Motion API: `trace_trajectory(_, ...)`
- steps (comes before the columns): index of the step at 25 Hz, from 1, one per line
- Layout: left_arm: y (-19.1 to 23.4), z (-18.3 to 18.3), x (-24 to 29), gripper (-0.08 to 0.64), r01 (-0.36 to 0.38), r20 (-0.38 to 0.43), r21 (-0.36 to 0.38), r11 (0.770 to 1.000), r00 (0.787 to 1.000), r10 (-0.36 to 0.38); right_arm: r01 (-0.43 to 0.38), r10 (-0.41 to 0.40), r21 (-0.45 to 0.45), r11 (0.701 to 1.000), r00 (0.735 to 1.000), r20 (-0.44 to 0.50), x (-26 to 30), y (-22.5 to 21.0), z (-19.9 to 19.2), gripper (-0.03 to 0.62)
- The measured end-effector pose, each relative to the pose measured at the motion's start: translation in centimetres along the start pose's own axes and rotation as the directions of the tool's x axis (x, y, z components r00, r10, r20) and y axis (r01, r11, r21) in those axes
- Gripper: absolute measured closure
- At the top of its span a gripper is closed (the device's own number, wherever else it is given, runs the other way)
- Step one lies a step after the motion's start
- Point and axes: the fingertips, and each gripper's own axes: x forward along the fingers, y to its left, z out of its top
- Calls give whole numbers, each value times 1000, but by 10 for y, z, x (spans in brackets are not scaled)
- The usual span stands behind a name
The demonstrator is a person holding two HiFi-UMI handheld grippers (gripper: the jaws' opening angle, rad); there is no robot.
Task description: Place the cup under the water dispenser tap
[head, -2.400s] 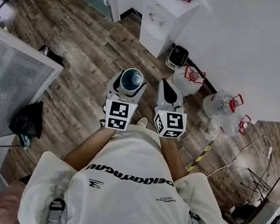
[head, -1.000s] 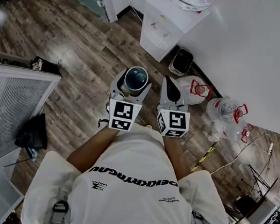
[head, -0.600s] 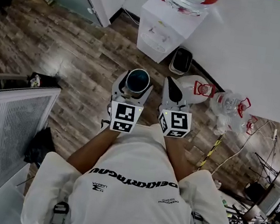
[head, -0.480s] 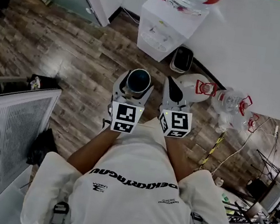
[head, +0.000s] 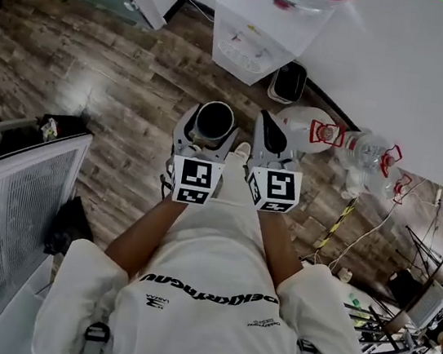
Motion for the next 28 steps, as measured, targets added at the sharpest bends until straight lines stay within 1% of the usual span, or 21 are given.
trace_trajectory(4,0,-2,32,192,-13,10,2,1000,1000,13,6,-6,11,1000,1000,-10,20,-27,-9,594)
trace_trajectory(7,-6,-12,55,192,-23,-5,4,1000,1000,23,-6,7,31,1000,999,-41,30,-43,-29,594)
trace_trajectory(11,-16,-21,89,192,-24,-24,13,1000,999,25,-12,14,34,999,997,-72,42,-64,-54,594)
trace_trajectory(15,-14,-40,117,192,-36,-55,19,999,998,37,-8,11,38,999,996,-88,56,-77,-77,594)
trace_trajectory(21,-8,-61,155,192,-47,-61,37,998,997,49,-8,13,49,999,996,-89,74,-97,-108,594)
trace_trajectory(28,-4,-97,196,190,-46,-79,50,998,996,50,0,8,76,997,995,-102,87,-112,-151,594)
